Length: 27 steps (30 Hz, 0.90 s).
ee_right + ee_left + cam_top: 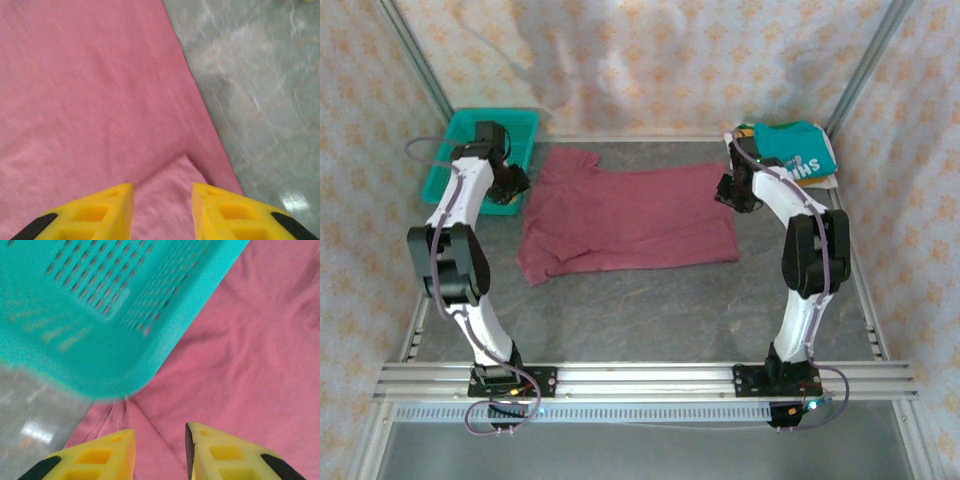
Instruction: Fold and stack the t-shirts
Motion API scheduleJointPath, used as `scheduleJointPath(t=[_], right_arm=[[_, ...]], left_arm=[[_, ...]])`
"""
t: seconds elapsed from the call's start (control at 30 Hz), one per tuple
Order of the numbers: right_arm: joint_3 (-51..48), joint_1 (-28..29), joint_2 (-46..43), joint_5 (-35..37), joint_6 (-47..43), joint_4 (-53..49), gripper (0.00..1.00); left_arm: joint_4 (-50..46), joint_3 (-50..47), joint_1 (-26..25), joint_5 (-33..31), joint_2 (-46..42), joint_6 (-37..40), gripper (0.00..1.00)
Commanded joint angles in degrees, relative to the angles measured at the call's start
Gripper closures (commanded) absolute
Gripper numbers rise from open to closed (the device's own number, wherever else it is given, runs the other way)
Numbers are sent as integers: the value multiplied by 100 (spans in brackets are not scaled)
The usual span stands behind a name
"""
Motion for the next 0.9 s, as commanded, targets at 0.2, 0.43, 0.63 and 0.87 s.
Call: scheduleJointPath(t=[0.2,0.43,0.63,0.87], right_arm=[[-702,520,-1187,-113,-825,526,62],[-1735,641,-1463,-280,-811,1138,62],[-1760,672,-1218,-336,-924,1202,62],[-1532,680,-1107,-463,-925,1258,61]], left_arm=[[632,-1380,-945,-571,-1278,-247,66],[526,-2888,-1533,-784,-1957,-907,66],[789,-3572,-1609,-818,-2074,-1184,61],[1386,-3611,-1717,-600,-1545,-1132,63]])
